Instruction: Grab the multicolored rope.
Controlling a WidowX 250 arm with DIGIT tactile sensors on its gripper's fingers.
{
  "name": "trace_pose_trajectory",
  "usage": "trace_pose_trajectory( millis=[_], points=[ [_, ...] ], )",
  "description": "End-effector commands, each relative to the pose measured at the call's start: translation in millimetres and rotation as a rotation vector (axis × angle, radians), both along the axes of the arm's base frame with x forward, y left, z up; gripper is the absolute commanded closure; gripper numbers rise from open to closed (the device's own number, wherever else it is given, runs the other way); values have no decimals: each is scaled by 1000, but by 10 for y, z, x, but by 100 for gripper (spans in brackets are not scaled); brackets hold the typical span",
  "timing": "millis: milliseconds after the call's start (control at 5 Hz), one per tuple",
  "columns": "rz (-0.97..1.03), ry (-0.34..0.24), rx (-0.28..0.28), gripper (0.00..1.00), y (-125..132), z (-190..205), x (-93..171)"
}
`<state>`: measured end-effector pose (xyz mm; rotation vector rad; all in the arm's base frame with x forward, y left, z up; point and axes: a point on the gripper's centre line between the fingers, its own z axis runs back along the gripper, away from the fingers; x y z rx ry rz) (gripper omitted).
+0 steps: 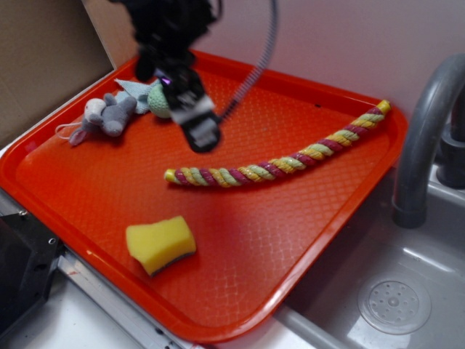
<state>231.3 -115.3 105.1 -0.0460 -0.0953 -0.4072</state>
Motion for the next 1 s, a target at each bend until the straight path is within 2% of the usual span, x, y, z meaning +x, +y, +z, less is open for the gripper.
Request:
trace_pose_trajectory(
  millis=[0, 200, 600, 800],
  points=[
    [-29, -16, 12, 0, -121, -157, 154],
    [-18, 37, 26, 0, -83, -348, 190],
    [-81, 92, 47, 0, -138, -672, 242],
    [-85, 116, 88, 0, -134, -789, 262]
  ],
)
